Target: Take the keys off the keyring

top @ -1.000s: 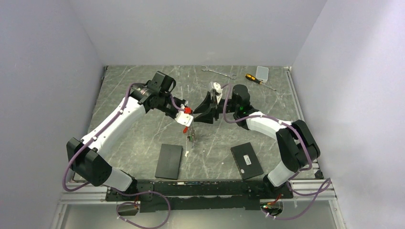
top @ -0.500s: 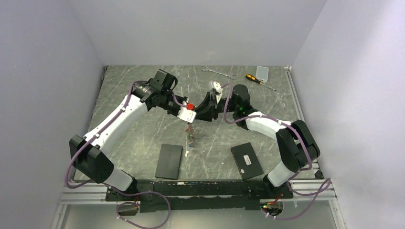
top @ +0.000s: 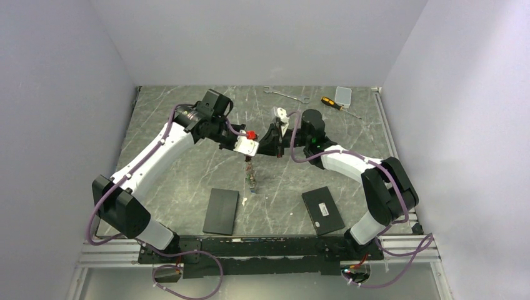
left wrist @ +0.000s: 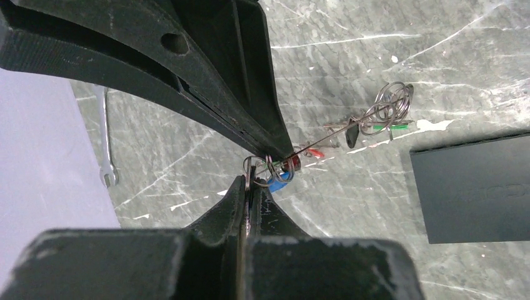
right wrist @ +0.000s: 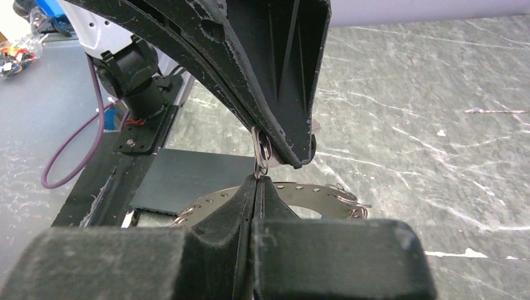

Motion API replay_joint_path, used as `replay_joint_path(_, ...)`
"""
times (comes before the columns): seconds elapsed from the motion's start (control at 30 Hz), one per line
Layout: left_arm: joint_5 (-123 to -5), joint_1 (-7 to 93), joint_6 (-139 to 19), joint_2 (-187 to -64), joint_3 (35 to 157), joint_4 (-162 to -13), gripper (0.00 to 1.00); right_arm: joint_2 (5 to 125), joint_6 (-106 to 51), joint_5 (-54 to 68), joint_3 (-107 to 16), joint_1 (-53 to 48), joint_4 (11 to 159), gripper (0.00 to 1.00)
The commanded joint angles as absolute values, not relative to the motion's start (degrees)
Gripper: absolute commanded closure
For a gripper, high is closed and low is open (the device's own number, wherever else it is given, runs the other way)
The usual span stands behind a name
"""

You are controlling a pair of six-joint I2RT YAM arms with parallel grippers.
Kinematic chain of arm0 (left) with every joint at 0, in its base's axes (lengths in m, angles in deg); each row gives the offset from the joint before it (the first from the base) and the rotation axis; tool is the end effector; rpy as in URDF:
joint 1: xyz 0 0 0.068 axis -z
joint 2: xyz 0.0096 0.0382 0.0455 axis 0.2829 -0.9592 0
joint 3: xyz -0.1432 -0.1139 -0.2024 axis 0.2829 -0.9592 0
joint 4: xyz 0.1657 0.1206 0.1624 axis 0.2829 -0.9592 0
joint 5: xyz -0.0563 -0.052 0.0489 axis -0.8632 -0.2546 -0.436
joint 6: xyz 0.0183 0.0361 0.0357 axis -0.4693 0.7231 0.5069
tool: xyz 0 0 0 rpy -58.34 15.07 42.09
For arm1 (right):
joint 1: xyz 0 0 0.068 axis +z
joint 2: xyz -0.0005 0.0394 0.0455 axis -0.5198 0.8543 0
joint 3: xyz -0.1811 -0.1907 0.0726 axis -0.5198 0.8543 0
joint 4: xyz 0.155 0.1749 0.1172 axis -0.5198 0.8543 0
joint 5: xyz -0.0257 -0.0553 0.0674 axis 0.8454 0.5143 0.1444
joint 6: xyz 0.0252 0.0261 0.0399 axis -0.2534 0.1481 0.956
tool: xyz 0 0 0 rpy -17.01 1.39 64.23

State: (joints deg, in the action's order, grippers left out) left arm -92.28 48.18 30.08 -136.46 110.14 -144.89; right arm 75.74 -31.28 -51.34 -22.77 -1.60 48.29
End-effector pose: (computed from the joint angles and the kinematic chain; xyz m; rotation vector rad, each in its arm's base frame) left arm 0.2498 -0.1794 0.3526 2.0329 1.1379 -0.4199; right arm 0.2827 0.1990 0.2651 -1.2581 1.2492 1.3466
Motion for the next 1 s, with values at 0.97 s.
replay_joint_path(0.97, -89.7, 50.6, 15.5, -138.5, 110.0, -147.9, 1.0, 75.4, -19.4, -50.4, -22.0, -4.9, 33.4, 1.0)
